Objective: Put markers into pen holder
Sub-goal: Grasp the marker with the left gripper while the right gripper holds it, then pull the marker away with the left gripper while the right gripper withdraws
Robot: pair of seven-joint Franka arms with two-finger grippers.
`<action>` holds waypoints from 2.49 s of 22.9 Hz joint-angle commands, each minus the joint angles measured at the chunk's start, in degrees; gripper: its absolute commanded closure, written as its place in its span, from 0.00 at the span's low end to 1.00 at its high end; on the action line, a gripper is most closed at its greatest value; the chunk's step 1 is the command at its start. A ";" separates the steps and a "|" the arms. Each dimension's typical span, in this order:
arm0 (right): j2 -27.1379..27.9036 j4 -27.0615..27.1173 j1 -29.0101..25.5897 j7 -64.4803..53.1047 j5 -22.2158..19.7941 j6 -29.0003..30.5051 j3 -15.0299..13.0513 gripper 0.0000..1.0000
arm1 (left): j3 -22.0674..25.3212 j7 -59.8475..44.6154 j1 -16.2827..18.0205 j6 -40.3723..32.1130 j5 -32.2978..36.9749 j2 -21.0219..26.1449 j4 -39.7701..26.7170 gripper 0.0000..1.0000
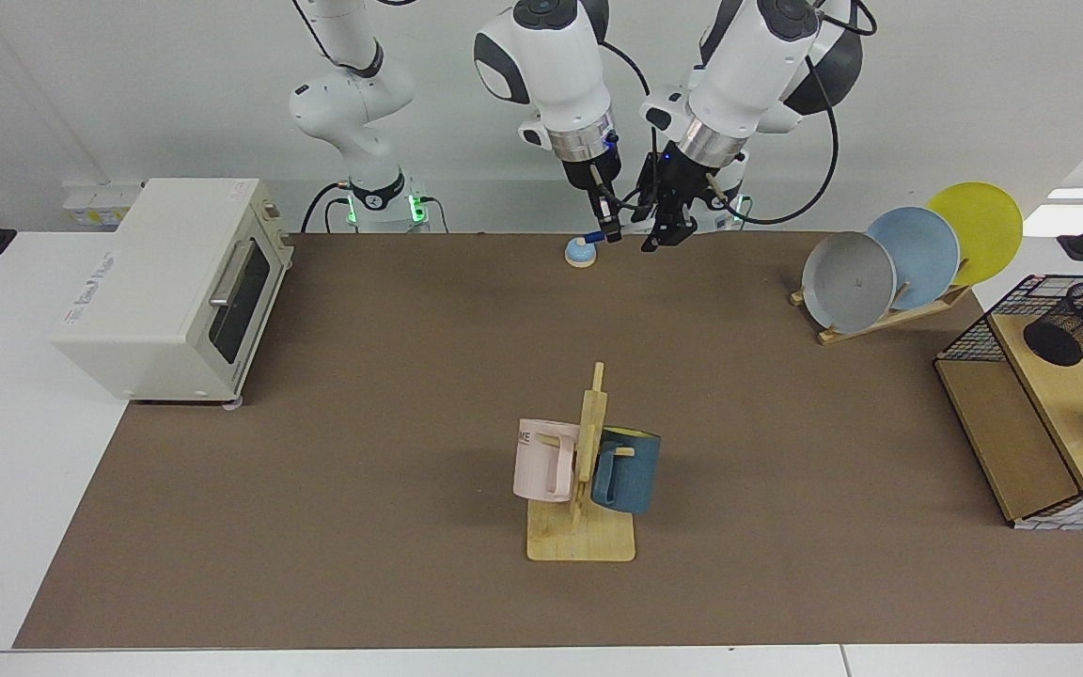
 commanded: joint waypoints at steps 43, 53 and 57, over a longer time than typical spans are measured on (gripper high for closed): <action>-2.94 1.02 -21.21 -74.63 -7.07 -12.72 -0.47 0.00 | 1.46 -0.75 5.17 -0.50 5.75 -1.00 -0.13 1.00; -6.63 0.93 -24.64 -100.31 -11.81 -19.40 -0.56 0.00 | 1.38 -2.07 7.28 -6.04 13.74 -1.97 2.95 1.00; -7.95 0.93 -25.26 -105.69 -13.83 -22.21 -0.56 0.00 | 1.47 -2.24 7.46 -8.50 18.49 -1.97 5.06 1.00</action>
